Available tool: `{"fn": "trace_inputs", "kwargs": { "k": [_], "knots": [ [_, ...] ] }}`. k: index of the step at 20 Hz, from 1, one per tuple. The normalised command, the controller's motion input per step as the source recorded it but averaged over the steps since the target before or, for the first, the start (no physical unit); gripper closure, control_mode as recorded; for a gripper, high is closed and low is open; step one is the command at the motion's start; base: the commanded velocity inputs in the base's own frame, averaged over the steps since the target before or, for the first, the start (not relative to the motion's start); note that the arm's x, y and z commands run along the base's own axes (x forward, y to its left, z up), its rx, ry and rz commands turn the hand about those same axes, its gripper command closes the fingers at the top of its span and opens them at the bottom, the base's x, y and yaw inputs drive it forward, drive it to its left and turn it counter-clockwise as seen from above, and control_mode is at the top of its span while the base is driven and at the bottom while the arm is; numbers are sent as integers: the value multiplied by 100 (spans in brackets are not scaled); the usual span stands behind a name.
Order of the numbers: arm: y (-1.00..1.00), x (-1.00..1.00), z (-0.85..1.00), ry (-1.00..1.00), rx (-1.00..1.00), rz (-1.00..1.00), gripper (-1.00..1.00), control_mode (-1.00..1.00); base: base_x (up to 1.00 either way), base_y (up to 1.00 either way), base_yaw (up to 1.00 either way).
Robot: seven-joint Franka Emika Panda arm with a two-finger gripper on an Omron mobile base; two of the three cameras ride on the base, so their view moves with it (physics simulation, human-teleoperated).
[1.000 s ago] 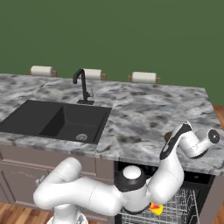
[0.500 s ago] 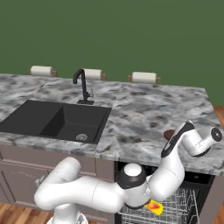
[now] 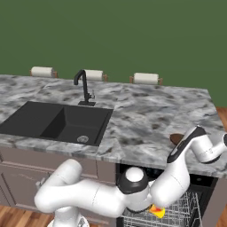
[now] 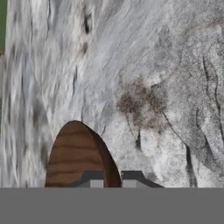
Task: Pick up the cup and bowl from the counter, place them in the dishwasher, and close the dishwasher door.
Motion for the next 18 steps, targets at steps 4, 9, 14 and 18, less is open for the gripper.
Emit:
{"fn": "trace_inputs", "kwargs": {
  "k": [4,9,14,18],
  "knots": [
    [-6,-72,0,-6,0,3,100,-100,0,0,0],
    [0,-62,0,-4,0,4,100,-100,0,0,0],
    [4,-43,-4,0,0,5,100,-100,0,0,0],
    [20,-44,-14,0,0,5,100,-100,0,0,0]
  ]
}}
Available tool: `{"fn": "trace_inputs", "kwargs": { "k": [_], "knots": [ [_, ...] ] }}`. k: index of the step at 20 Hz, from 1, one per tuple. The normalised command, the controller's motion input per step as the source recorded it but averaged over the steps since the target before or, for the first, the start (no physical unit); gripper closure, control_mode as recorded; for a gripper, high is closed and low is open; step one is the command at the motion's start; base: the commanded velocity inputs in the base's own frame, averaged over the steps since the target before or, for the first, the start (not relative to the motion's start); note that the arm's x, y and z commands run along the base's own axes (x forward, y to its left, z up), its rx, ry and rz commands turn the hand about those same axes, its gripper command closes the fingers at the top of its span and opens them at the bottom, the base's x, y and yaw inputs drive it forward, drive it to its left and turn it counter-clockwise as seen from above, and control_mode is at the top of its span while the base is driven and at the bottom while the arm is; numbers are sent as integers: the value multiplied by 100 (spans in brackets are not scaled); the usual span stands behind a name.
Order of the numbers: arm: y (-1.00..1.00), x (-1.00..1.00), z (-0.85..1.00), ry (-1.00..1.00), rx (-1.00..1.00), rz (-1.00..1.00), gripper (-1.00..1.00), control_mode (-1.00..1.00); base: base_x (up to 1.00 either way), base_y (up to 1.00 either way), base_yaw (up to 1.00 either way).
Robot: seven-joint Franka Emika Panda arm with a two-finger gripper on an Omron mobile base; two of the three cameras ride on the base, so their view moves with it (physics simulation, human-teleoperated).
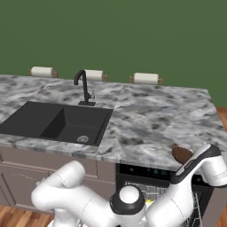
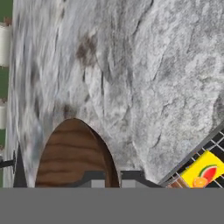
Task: Pick up the cup and bowl from the counter, place them in the dishwasher, and close the dishwasher door.
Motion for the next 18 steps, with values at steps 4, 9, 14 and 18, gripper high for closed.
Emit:
{"fn": "trace_inputs", "kwargs": {
  "k": [4,9,14,18],
  "knots": [
    [31,-52,-21,0,0,3,100,-100,0,0,0],
    [34,-67,-27,0,0,1,100,-100,0,0,0],
    [24,-55,-47,0,0,0,100,-100,0,0,0],
    [19,-26,-46,0,0,-10,100,-100,0,0,0]
  ]
}}
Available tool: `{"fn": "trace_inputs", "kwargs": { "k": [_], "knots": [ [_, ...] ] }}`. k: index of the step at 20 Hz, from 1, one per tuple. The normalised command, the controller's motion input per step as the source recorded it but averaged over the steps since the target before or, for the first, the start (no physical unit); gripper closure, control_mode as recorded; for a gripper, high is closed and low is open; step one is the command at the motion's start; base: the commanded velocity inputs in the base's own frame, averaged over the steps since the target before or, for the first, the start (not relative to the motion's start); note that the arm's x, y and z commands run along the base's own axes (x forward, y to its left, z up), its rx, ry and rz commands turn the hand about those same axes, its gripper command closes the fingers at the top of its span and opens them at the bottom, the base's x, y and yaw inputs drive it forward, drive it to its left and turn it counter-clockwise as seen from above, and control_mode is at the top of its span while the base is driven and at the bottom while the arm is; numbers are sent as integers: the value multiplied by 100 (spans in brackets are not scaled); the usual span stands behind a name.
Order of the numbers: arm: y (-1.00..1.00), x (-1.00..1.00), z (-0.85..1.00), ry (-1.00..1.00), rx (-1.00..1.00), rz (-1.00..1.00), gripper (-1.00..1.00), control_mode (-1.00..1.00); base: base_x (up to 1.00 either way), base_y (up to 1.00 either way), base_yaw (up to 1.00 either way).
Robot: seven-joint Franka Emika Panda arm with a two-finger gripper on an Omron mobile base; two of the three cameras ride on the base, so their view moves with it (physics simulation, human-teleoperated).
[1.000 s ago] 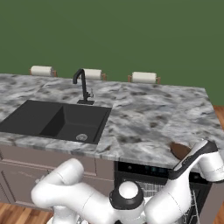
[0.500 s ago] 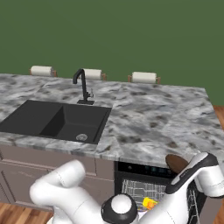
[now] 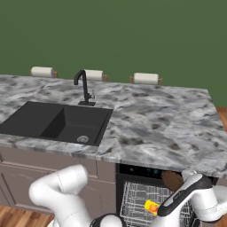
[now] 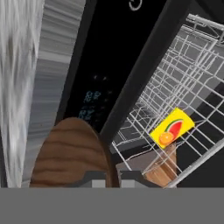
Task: Pick up the cup and bowl from the counter, place them in the dishwasher, and close the dishwasher door.
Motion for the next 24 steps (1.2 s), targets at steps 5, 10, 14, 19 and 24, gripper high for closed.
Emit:
{"fn": "trace_inputs", "kwargs": {
  "k": [5,10,14,19,24],
  "knots": [
    [5,-3,-36,0,0,-14,100,-100,0,0,0],
    [0,11,-29,0,0,-8,100,-100,0,0,0],
    [-12,17,-44,0,0,-1,100,-100,0,0,0],
    [-25,13,-60,0,0,0,100,-100,0,0,0],
    [-30,11,-67,1,0,0,100,-100,0,0,0]
  ]
}}
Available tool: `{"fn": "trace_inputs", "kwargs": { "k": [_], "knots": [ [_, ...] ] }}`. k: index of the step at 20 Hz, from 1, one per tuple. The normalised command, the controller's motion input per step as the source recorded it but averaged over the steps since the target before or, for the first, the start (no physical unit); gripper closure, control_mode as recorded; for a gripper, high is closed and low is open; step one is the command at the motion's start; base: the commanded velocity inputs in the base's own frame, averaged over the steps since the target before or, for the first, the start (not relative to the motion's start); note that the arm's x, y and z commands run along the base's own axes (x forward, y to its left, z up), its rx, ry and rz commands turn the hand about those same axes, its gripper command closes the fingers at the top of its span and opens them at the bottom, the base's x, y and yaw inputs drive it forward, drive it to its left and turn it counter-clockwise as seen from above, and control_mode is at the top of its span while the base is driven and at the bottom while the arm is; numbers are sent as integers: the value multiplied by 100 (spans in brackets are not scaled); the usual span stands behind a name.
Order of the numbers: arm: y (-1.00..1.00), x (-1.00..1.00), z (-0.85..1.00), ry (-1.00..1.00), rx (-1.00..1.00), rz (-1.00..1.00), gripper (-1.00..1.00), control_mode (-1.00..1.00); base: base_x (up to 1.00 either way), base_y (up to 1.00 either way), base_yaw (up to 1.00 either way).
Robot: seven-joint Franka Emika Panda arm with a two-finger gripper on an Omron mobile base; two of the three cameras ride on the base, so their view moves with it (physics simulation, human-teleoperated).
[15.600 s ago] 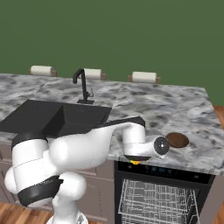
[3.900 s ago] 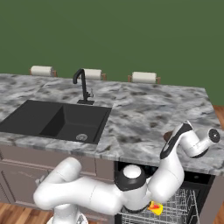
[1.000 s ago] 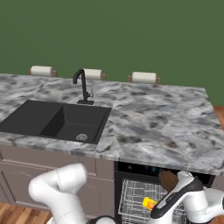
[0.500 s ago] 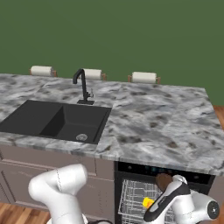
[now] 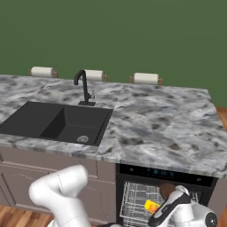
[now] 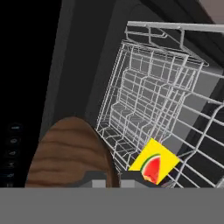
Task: Pick up the cup and bowl from the counter, place them in the dishwasher, and close the dishwasher door.
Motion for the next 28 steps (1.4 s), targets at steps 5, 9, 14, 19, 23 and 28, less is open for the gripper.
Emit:
{"fn": "trace_inputs", "kwargs": {
  "k": [5,9,14,19,23,28],
  "knots": [
    [-24,19,-57,7,0,0,100,-100,0,0,0],
    [-19,30,-47,11,0,0,100,-100,0,0,0],
    [-20,37,-43,10,0,0,100,-100,0,0,0],
    [-18,35,-63,5,0,0,100,-100,0,0,0],
    [-8,12,-72,0,0,2,100,-100,0,0,0],
    [-11,6,-79,-1,6,3,100,-100,0,0,0]
  ]
}}
